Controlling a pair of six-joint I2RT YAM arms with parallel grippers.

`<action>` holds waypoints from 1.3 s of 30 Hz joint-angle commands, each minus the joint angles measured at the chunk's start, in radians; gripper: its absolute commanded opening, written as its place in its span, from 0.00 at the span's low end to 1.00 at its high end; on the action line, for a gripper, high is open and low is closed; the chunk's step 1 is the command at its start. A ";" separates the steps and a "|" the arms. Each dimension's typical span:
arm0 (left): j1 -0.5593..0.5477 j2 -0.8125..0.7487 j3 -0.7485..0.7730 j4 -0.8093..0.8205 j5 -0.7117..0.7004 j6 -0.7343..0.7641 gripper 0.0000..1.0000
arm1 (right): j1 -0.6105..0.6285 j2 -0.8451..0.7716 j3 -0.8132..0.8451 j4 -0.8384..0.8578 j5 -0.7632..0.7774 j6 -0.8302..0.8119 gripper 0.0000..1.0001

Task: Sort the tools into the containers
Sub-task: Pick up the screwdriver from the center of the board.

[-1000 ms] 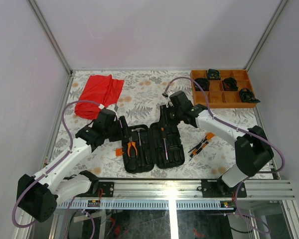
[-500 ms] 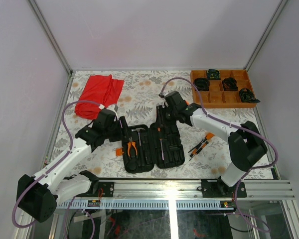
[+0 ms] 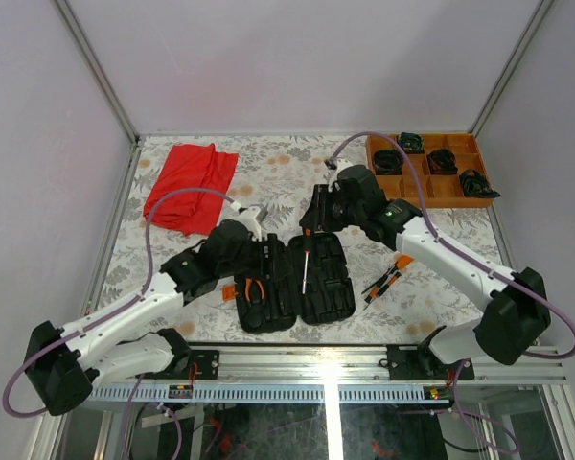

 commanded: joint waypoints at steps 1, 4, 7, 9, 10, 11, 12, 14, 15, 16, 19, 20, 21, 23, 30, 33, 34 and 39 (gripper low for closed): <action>-0.068 0.065 0.035 0.183 0.006 0.062 0.63 | 0.008 -0.075 0.017 0.029 -0.068 0.052 0.00; -0.112 0.099 0.039 0.230 0.018 0.085 0.63 | 0.008 -0.093 0.018 0.027 -0.114 0.069 0.00; -0.145 0.122 0.040 0.266 0.029 0.092 0.62 | 0.008 -0.109 0.009 0.040 -0.153 0.094 0.00; -0.159 0.136 0.039 0.282 0.039 0.094 0.60 | 0.008 -0.120 0.001 0.050 -0.171 0.107 0.00; -0.162 0.142 0.038 0.287 0.040 0.093 0.58 | 0.008 -0.126 -0.002 0.053 -0.176 0.113 0.00; -0.163 0.146 0.036 0.290 0.042 0.092 0.54 | 0.008 -0.131 -0.006 0.055 -0.179 0.117 0.00; -0.165 0.148 0.034 0.292 0.042 0.090 0.49 | 0.008 -0.135 -0.009 0.057 -0.181 0.120 0.00; -0.163 0.152 0.034 0.291 0.045 0.088 0.33 | 0.008 -0.145 -0.014 0.053 -0.180 0.123 0.00; -0.163 0.151 0.032 0.290 0.050 0.087 0.25 | 0.008 -0.150 -0.017 0.052 -0.174 0.122 0.01; -0.163 0.148 0.030 0.290 0.051 0.086 0.19 | 0.008 -0.155 -0.020 0.049 -0.167 0.124 0.01; -0.164 0.128 0.022 0.290 0.055 0.084 0.03 | 0.008 -0.171 -0.033 0.040 -0.137 0.124 0.03; -0.163 0.122 0.020 0.285 0.050 0.083 0.00 | 0.008 -0.178 -0.036 0.039 -0.130 0.126 0.04; -0.164 0.115 0.023 0.277 0.038 0.082 0.00 | 0.008 -0.187 -0.039 0.039 -0.124 0.126 0.06; -0.163 0.105 0.033 0.247 0.011 0.089 0.00 | 0.008 -0.204 -0.046 0.033 -0.111 0.123 0.12; -0.165 0.037 0.051 0.205 -0.056 0.146 0.00 | 0.008 -0.326 -0.071 0.011 -0.056 0.053 0.39; -0.166 0.004 0.056 0.197 -0.105 0.195 0.00 | 0.008 -0.395 -0.078 -0.024 -0.004 0.010 0.56; -0.168 -0.006 0.059 0.195 -0.128 0.215 0.00 | 0.008 -0.423 -0.085 -0.031 0.015 -0.004 0.60; -0.177 -0.060 0.069 0.191 -0.188 0.383 0.00 | 0.008 -0.547 -0.121 -0.057 0.094 -0.068 0.68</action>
